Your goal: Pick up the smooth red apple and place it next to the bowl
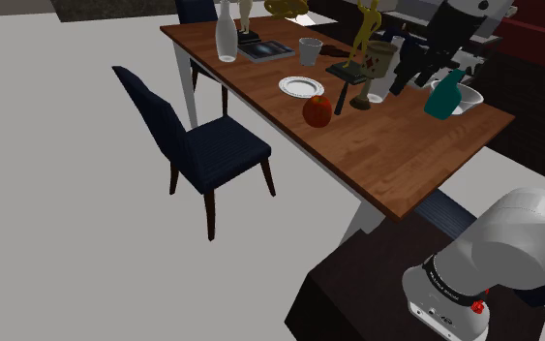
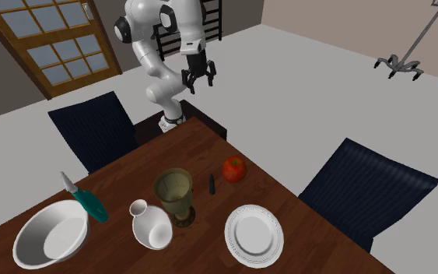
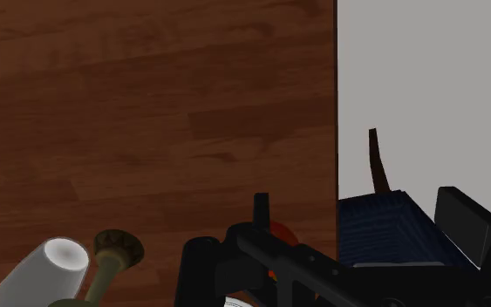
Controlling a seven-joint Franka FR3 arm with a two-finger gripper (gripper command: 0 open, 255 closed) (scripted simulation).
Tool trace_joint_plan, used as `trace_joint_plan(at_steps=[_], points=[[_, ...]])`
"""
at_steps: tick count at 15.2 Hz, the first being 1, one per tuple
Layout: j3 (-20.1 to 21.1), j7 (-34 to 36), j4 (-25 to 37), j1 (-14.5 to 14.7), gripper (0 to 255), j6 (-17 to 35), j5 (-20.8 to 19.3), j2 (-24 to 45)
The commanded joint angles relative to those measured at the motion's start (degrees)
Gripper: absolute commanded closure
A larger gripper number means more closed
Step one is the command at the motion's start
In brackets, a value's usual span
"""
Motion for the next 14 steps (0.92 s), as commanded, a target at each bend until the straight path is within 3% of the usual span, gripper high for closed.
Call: trace_joint_plan(at_steps=[1,14], points=[[0.0,0.0,0.0,0.0,0,0.0,0.0,0.0],[-6.4,-15.7,14.7,2.1,0,9.6,-2.9,29.8]])
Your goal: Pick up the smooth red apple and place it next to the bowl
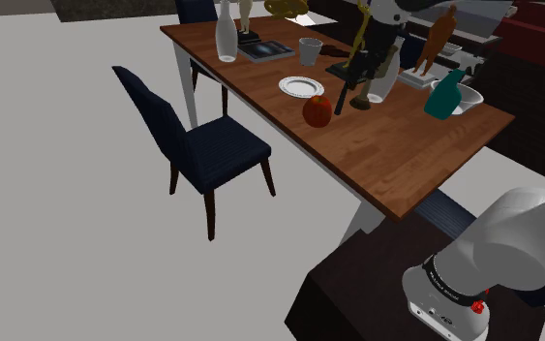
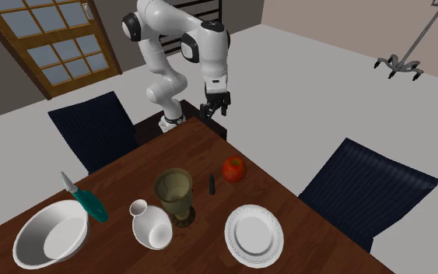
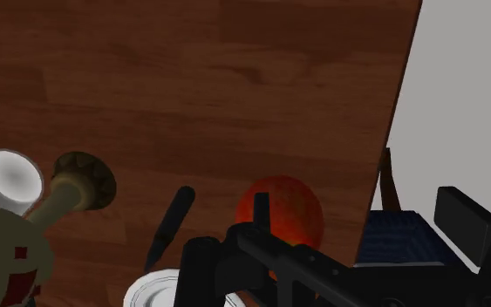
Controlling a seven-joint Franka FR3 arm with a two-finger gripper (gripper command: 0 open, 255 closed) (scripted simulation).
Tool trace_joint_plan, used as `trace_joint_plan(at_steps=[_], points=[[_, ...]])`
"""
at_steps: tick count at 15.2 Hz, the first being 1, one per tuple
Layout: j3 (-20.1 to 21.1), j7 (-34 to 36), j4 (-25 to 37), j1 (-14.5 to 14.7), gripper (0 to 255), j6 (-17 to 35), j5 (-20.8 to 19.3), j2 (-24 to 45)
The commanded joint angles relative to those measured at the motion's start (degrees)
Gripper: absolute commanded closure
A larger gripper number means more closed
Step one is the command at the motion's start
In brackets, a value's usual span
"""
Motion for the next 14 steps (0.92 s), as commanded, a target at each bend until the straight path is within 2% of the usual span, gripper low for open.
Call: trace_joint_plan(at_steps=[1,11,14], points=[[-0.5,-2.3,3.2,0.3,0,0.6,0.0,4.7],[-1.7,-12.9,23.0,0.3,0,0.6,1.0,28.5],[-1.7,-12.9,20.9,0.2,0,2.9,1.0,28.6]])
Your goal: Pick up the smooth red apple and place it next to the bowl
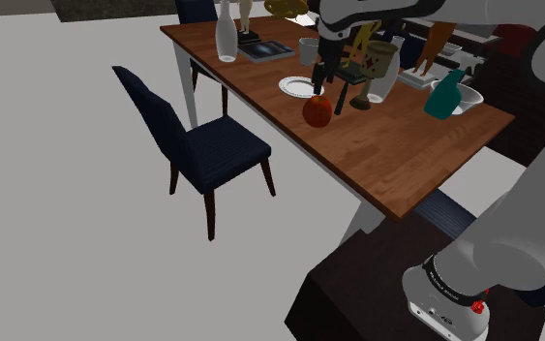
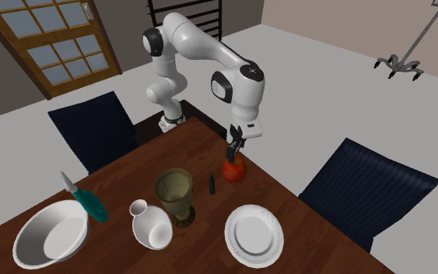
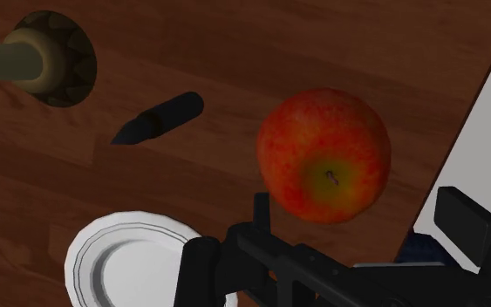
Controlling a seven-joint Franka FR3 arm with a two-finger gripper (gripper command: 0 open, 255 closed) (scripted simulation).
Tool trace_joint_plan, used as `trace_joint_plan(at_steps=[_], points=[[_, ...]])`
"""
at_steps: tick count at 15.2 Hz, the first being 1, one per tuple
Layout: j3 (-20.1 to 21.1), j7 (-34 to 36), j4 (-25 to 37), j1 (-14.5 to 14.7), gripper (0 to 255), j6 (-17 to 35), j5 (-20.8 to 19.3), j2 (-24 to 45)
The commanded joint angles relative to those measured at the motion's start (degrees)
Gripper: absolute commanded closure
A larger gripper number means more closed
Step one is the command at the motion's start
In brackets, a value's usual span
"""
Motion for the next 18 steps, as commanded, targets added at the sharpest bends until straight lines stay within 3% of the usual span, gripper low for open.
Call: trace_joint_plan(at_steps=[1,5,12,13,18], points=[[0.0,0.0,-1.2,0.0,0,1.4,0.0,0.3],[-0.1,0.0,-3.4,-0.1,0,4.1,0.0,0.7],[-0.1,0.0,-3.4,-0.1,0,4.1,0.0,0.7],[-0.1,0.0,-3.4,-0.1,255,4.1,0.0,0.7],[-0.1,0.0,-3.4,-0.1,255,4.1,0.0,0.7]])
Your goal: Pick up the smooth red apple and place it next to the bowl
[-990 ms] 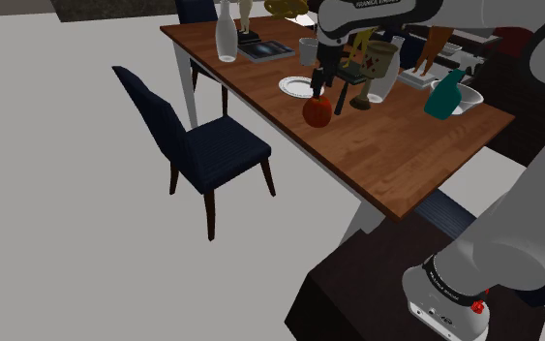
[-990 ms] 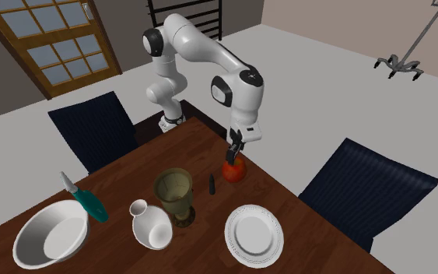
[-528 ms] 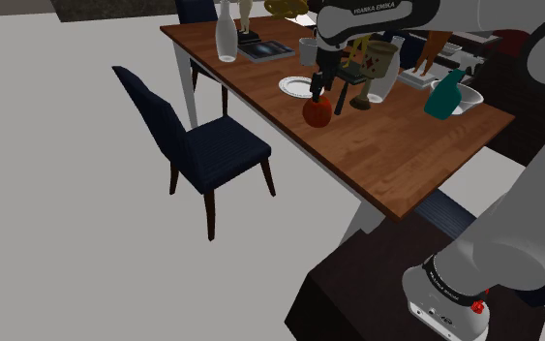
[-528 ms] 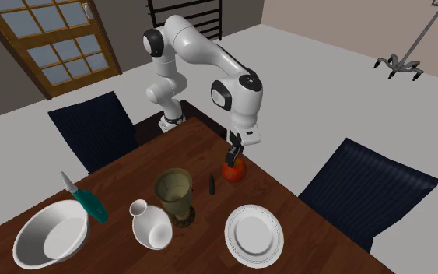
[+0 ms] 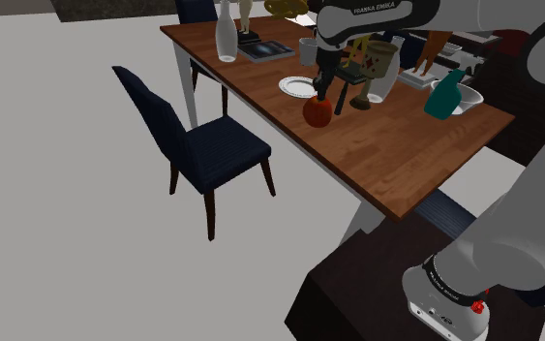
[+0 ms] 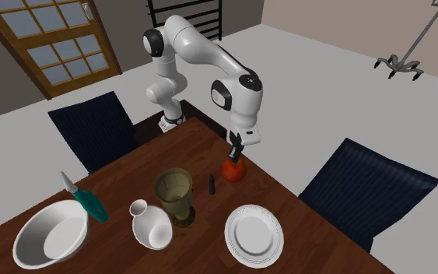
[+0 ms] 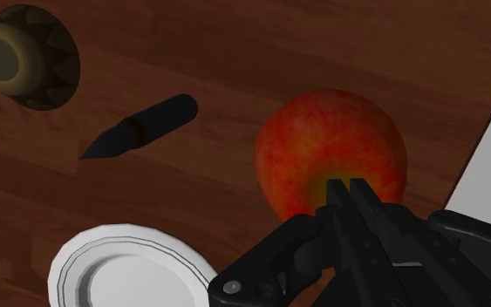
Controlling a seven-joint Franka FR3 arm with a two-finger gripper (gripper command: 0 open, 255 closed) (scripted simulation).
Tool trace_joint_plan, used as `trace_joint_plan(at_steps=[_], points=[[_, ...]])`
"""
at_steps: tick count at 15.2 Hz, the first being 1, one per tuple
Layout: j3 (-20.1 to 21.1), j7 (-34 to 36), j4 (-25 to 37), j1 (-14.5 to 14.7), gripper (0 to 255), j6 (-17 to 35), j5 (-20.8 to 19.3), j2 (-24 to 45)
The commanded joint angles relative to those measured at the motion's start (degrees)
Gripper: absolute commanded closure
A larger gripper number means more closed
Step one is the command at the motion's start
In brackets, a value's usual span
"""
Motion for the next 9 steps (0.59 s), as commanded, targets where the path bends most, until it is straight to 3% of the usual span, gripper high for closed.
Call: trace_joint_plan(at_steps=[1,9], points=[[0.0,0.0,0.0,0.0,255,0.0,0.0,0.1],[0.0,-0.2,3.2,0.0,255,-3.7,0.0,-0.5]])
